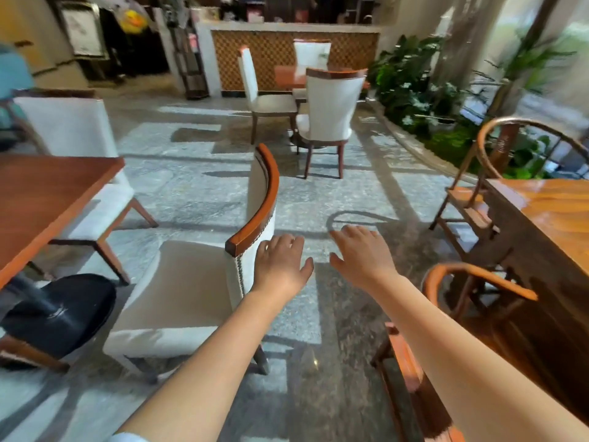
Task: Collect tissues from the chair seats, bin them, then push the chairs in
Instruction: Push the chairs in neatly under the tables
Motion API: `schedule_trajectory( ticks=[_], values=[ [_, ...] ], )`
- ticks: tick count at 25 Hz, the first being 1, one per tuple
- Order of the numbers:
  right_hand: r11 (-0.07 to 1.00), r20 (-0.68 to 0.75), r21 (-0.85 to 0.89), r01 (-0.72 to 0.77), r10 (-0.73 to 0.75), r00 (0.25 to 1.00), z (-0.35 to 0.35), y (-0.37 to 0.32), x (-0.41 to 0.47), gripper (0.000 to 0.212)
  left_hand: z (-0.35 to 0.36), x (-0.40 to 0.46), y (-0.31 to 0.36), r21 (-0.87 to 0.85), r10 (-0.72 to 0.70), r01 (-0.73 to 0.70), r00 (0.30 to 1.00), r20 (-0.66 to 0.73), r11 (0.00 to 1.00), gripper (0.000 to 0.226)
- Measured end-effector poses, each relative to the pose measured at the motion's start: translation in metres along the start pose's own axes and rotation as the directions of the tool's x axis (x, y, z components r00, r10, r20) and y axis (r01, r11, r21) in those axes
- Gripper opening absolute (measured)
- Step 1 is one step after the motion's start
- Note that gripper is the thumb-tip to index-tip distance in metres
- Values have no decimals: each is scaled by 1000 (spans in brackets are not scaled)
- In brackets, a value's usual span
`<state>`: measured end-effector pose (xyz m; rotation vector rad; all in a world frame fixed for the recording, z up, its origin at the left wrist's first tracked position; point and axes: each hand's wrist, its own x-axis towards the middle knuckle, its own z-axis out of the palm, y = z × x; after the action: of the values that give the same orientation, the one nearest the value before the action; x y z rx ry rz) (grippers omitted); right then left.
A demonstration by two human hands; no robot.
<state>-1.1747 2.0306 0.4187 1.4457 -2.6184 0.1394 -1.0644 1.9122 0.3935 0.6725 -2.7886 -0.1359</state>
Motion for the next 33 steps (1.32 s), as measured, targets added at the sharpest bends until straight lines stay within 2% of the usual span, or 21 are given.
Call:
schedule_trajectory(
  ticks=[3, 7, 10, 13, 16, 20, 23, 28, 30, 33],
  values=[
    [994, -11, -2, 113, -113, 994, 4, 25, 49, 41, 5, 25, 7, 2, -127, 127, 991, -42, 992, 38],
    [959, 20, 25, 281, -281, 959, 17, 40, 120, 42, 16, 66, 1, 90, -253, 276, 946, -204, 957, 39],
    [923, 30, 11, 384, -385, 923, 33, 46, 178, 43, 30, 112, -11, 101, -333, 353, 927, -175, 930, 39],
    [891, 25, 26, 453, -453, 891, 43, 51, 236, 45, 39, 156, -27, 106, -369, 398, 904, -218, 911, 39],
    [832, 42, 30, 553, -554, 831, 47, 51, 281, 48, 42, 191, -40, 102, -428, 462, 870, -245, 881, 37],
    [733, -8, 32, 680, -680, 733, 52, 50, 338, 49, 41, 226, -57, 97, -500, 534, 831, -244, 840, 40],
    [620, -40, 8, 784, -783, 620, 63, 47, 377, 54, 43, 235, -70, 105, -555, 591, 795, -247, 800, 47],
    [343, -86, 49, 938, -934, 346, 86, 43, 430, 62, 56, 245, -70, 138, -684, 738, 667, -296, 660, 51],
    [207, -117, 48, 977, -970, 211, 95, 40, 445, 61, 61, 254, -62, 151, -721, 792, 603, -341, 592, 52],
    [52, -162, 77, 996, -985, 64, 104, 37, 458, 61, 73, 265, -43, 152, -798, 886, 461, -388, 439, 52]
  ],
)
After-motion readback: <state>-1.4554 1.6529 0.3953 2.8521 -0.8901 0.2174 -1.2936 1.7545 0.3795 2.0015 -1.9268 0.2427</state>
